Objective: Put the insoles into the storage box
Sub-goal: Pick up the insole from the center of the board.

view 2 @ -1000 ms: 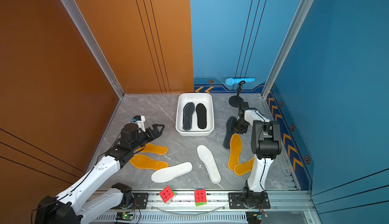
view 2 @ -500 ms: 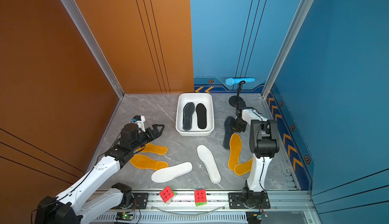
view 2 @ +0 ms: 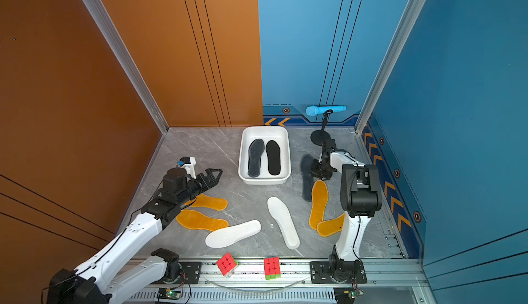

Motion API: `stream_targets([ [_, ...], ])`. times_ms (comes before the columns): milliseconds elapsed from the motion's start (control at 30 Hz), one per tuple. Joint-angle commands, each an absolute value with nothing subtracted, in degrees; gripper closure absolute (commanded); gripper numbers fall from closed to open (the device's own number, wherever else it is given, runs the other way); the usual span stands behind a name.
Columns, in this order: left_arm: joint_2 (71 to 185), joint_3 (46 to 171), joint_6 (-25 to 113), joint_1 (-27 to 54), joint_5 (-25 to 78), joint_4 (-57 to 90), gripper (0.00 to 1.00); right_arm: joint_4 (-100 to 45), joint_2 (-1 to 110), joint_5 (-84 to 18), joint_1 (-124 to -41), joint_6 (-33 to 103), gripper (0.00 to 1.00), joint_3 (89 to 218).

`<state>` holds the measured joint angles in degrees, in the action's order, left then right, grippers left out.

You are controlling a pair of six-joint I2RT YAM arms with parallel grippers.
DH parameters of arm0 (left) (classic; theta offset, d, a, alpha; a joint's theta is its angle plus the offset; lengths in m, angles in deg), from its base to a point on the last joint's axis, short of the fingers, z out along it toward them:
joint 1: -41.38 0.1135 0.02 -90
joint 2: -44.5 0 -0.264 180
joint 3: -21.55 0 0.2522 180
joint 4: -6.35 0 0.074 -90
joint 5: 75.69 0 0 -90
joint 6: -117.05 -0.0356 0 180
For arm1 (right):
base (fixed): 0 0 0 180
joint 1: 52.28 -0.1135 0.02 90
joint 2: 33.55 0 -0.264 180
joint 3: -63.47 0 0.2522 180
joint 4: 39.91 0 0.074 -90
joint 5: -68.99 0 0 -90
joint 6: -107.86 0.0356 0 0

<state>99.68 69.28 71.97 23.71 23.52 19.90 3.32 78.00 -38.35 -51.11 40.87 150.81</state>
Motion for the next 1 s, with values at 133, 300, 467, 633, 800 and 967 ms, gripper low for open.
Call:
stream_targets([
  [133,99.1,68.9,72.2,24.2,23.0,20.6,0.02,-9.3,66.5,-42.5,-50.7,41.6,1.0,145.1],
  [300,99.2,68.6,72.3,24.2,23.1,20.2,0.02,-15.4,58.7,-41.6,-50.5,40.8,1.0,141.2],
  [467,99.4,68.6,72.5,24.2,23.2,19.9,0.02,-20.5,52.6,-40.9,-50.4,40.6,1.0,138.7],
  [633,99.4,68.5,72.5,24.1,23.2,19.8,0.02,-19.7,50.1,-41.6,-52.1,41.2,1.0,140.5],
  [800,99.4,68.2,72.5,24.1,23.1,19.5,0.02,-7.5,53.1,-34.2,-60.9,39.1,1.0,150.4],
  [967,99.4,68.0,72.6,24.1,23.3,19.3,0.02,0.4,61.3,-28.6,-68.5,40.7,1.0,161.6],
])
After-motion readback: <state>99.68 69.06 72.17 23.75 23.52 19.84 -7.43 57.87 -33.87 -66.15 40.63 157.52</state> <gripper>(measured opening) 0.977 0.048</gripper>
